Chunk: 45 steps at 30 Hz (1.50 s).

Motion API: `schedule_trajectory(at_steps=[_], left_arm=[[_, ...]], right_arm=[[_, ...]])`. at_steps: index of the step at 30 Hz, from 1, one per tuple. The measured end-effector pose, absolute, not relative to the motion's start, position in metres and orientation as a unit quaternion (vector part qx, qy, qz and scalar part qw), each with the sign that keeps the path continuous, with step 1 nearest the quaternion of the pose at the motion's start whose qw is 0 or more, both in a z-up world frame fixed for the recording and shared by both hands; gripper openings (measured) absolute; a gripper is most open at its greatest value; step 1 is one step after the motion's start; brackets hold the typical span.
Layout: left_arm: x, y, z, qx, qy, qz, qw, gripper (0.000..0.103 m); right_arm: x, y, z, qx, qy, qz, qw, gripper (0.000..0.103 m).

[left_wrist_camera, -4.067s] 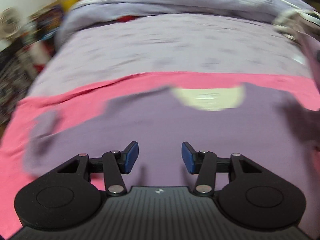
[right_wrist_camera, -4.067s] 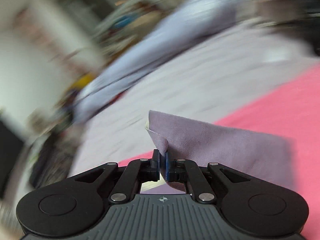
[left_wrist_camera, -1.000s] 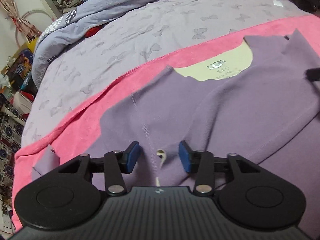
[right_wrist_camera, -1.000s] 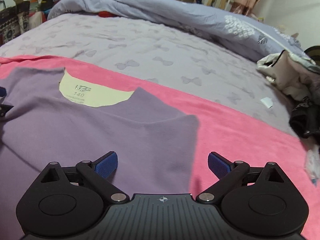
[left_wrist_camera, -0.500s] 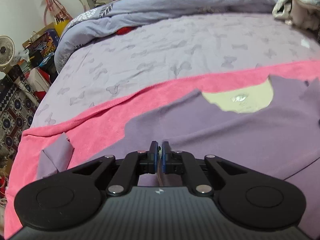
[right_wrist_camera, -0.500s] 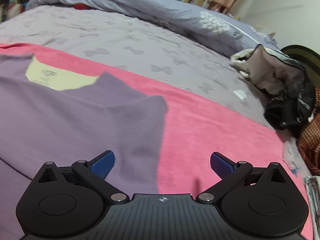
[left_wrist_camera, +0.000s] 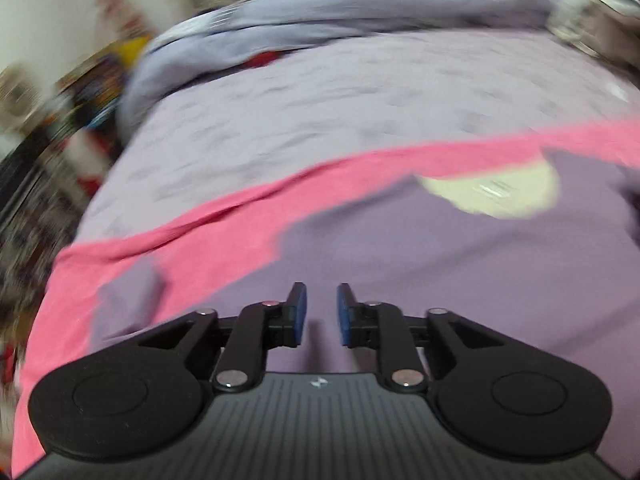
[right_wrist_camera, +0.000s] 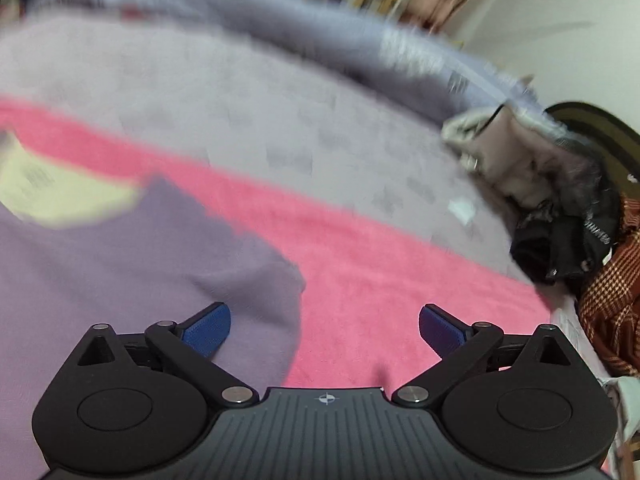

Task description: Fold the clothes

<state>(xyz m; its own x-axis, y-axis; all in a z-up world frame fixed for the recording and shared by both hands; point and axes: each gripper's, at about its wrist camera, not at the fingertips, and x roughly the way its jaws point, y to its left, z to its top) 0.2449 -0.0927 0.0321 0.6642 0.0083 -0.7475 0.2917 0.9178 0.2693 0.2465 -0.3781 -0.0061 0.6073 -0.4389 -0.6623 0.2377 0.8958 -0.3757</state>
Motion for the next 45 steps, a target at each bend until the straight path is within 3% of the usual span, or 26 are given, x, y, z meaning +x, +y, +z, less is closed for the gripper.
schedule_trajectory(at_steps=[4, 6, 7, 10, 12, 15, 18, 21, 23, 28, 31, 34, 35, 36, 37, 38, 41, 45], left_arm=[[0.23, -0.1, 0.012, 0.225, 0.41, -0.095, 0.879, 0.032], [0.228, -0.094, 0.012, 0.217, 0.408, -0.095, 0.882, 0.037], [0.228, -0.092, 0.013, 0.216, 0.408, -0.094, 0.882, 0.038], [0.229, -0.085, 0.021, 0.209, 0.406, -0.075, 0.887, 0.039], [0.229, -0.07, 0.031, 0.198, 0.396, -0.035, 0.896, 0.04], [0.231, -0.026, 0.045, 0.141, 0.386, 0.039, 0.911, 0.052], [0.24, 0.014, 0.045, 0.113, 0.407, 0.102, 0.901, 0.051], [0.246, 0.036, 0.033, 0.122, 0.43, 0.126, 0.885, 0.052], [0.247, 0.052, 0.019, 0.091, 0.456, 0.136, 0.875, 0.054], [0.23, 0.073, 0.024, 0.016, 0.446, 0.123, 0.886, 0.055], [0.204, 0.094, 0.039, -0.042, 0.439, 0.107, 0.891, 0.055], [0.17, 0.117, 0.052, -0.063, 0.438, 0.11, 0.89, 0.054], [0.159, 0.125, 0.055, -0.062, 0.443, 0.114, 0.887, 0.053], [0.149, 0.133, 0.057, -0.061, 0.447, 0.119, 0.885, 0.053], [0.14, 0.142, 0.059, -0.063, 0.451, 0.124, 0.881, 0.052], [0.132, 0.15, 0.061, -0.067, 0.455, 0.13, 0.878, 0.053], [0.116, 0.172, 0.063, -0.079, 0.459, 0.148, 0.872, 0.052], [0.111, 0.185, 0.062, -0.089, 0.456, 0.162, 0.871, 0.052]], right_arm=[[0.264, -0.407, 0.002, -0.06, 0.406, -0.24, 0.88, 0.1], [0.259, -0.4, 0.014, -0.11, 0.371, -0.271, 0.881, 0.1], [0.262, -0.405, 0.005, -0.12, 0.398, -0.273, 0.867, 0.103], [0.264, -0.419, -0.016, -0.129, 0.456, -0.279, 0.835, 0.095], [0.25, -0.414, 0.0, -0.109, 0.417, -0.283, 0.857, 0.095], [0.231, -0.387, 0.018, -0.1, 0.393, -0.231, 0.885, 0.095], [0.215, -0.35, 0.03, -0.088, 0.381, -0.161, 0.906, 0.095], [0.222, -0.321, 0.045, -0.006, 0.395, -0.083, 0.915, 0.088], [0.232, -0.293, 0.055, 0.051, 0.4, -0.011, 0.915, 0.082], [0.286, -0.166, 0.072, 0.078, 0.415, 0.202, 0.884, 0.082], [0.316, -0.072, 0.074, 0.042, 0.425, 0.29, 0.857, 0.083], [0.33, 0.011, 0.068, -0.021, 0.431, 0.332, 0.839, 0.095], [0.335, 0.038, 0.065, -0.042, 0.433, 0.346, 0.831, 0.094], [0.338, 0.063, 0.057, -0.067, 0.447, 0.346, 0.822, 0.09], [0.339, 0.084, 0.047, -0.091, 0.464, 0.343, 0.812, 0.054], [0.34, 0.1, 0.038, -0.107, 0.48, 0.338, 0.802, 0.009], [0.332, 0.104, 0.045, -0.103, 0.467, 0.324, 0.816, 0.009], [0.322, 0.04, 0.099, -0.031, 0.4, 0.289, 0.869, 0.009]])
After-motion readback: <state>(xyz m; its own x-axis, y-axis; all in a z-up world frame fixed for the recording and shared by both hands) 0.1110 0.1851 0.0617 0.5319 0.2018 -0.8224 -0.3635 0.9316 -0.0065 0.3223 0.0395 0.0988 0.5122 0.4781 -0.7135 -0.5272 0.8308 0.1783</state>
